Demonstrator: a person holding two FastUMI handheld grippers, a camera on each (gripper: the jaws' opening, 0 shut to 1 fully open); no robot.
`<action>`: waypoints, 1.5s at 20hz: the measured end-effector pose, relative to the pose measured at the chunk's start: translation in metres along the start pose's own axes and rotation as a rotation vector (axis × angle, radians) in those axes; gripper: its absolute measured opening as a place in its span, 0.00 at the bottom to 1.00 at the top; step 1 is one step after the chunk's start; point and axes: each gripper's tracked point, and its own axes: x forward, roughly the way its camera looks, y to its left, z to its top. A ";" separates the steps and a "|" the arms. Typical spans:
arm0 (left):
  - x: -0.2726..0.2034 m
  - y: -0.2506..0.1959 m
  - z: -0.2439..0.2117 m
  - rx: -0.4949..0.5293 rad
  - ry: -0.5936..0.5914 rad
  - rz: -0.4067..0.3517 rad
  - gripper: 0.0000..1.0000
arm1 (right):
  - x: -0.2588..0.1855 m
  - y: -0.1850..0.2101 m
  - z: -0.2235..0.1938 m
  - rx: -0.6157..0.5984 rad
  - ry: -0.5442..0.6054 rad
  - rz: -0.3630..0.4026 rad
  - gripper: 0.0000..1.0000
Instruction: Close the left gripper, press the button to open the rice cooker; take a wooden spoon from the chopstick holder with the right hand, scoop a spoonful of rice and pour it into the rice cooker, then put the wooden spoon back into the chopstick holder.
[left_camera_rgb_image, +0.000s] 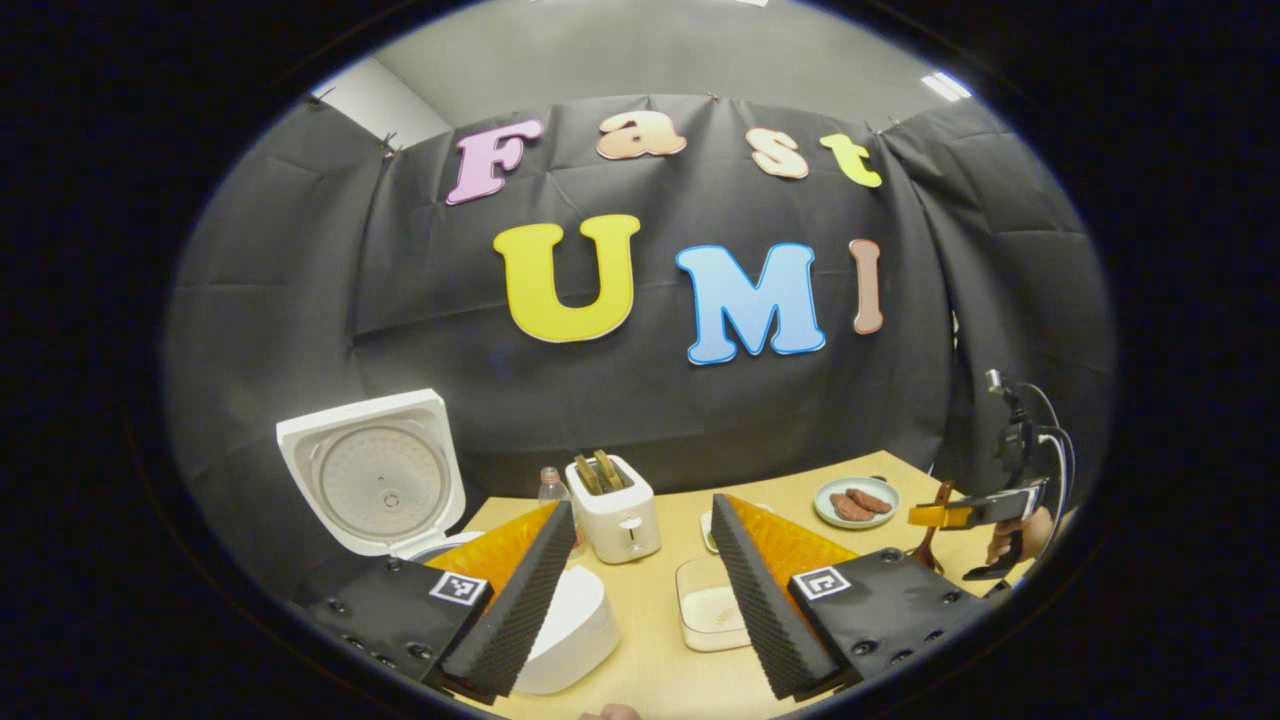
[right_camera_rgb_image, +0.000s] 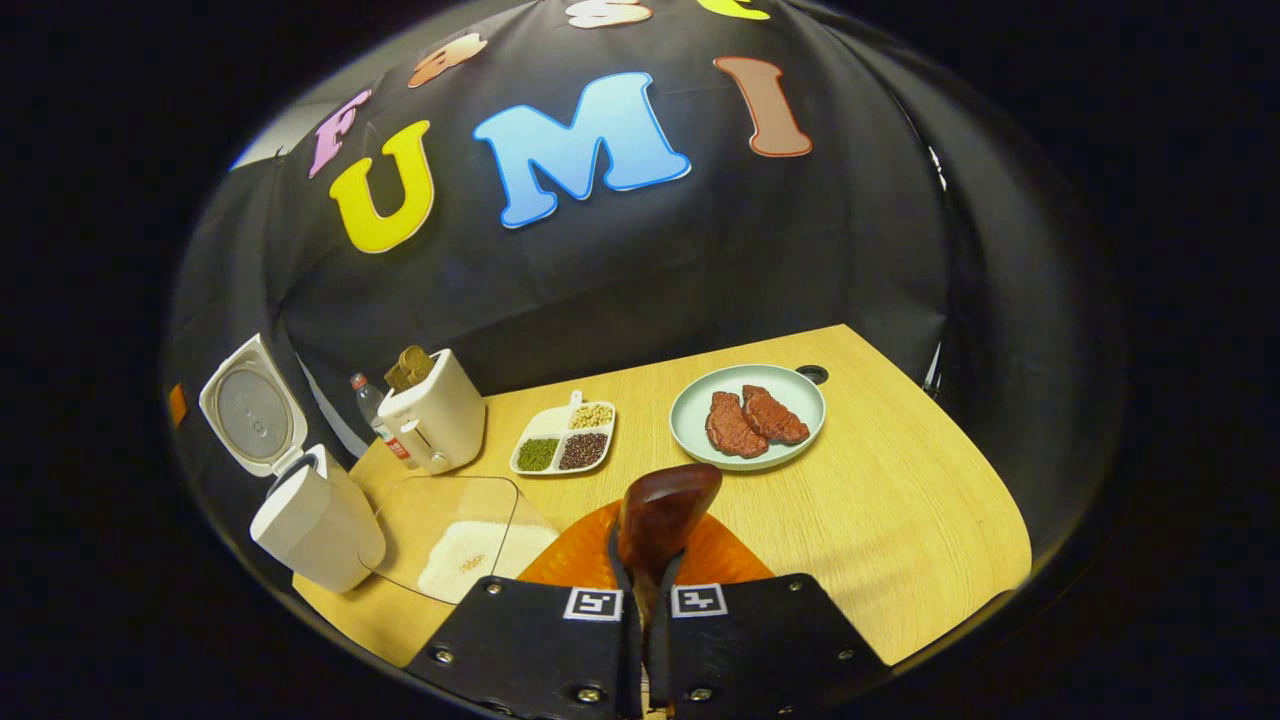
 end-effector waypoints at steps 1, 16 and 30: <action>0.000 0.000 0.001 -0.003 0.000 -0.001 0.96 | 0.002 -0.003 -0.005 -0.014 0.002 -0.010 0.04; 0.008 -0.018 0.023 -0.110 -0.063 -0.034 0.95 | -0.150 0.025 0.143 -0.108 -0.402 -0.134 1.00; 0.035 0.146 0.048 -0.216 -0.045 0.458 0.95 | -0.165 0.087 0.170 -0.179 -0.459 -0.024 1.00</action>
